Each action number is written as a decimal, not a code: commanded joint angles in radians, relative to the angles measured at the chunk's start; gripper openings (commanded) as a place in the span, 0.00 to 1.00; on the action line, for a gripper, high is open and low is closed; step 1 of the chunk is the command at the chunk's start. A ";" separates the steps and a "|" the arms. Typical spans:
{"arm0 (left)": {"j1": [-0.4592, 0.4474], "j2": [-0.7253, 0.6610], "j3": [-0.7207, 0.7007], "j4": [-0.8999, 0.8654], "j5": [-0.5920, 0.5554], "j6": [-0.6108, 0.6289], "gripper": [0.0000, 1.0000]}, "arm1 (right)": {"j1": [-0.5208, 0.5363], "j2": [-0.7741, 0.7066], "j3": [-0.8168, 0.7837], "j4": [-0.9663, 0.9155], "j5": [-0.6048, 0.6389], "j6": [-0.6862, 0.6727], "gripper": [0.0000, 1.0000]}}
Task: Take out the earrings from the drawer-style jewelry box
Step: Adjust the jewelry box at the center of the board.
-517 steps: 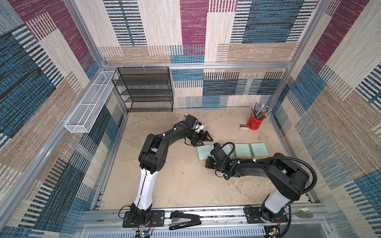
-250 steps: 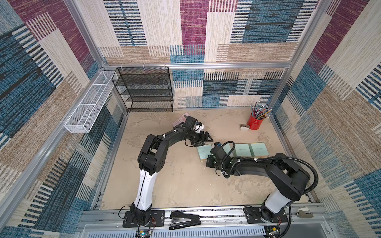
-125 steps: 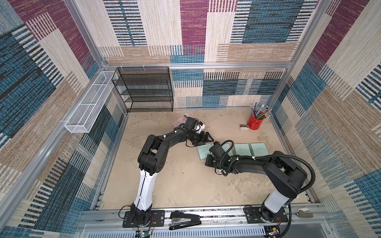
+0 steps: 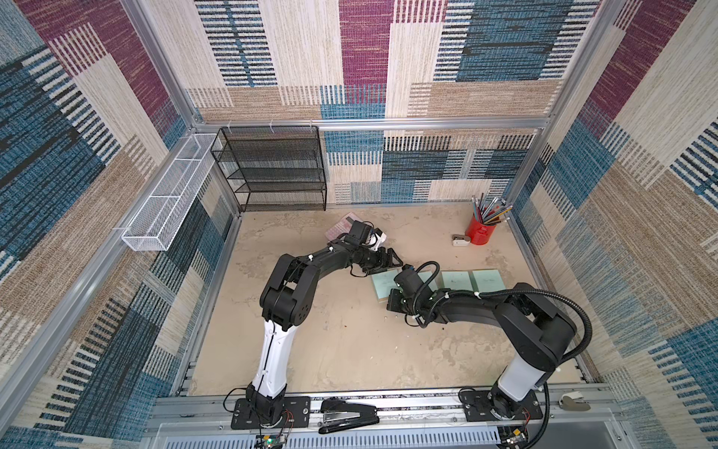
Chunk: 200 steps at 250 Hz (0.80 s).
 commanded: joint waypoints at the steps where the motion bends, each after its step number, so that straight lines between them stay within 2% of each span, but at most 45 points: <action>1: -0.024 0.015 -0.010 -0.165 0.093 -0.003 0.81 | -0.006 0.011 0.032 0.197 0.056 -0.010 0.00; 129: -0.036 0.028 -0.007 -0.172 0.104 0.007 0.81 | -0.008 0.016 0.060 0.194 0.040 -0.012 0.00; 200: -0.008 0.051 0.064 -0.219 0.088 0.020 0.81 | 0.002 -0.049 0.023 0.175 0.031 -0.017 0.00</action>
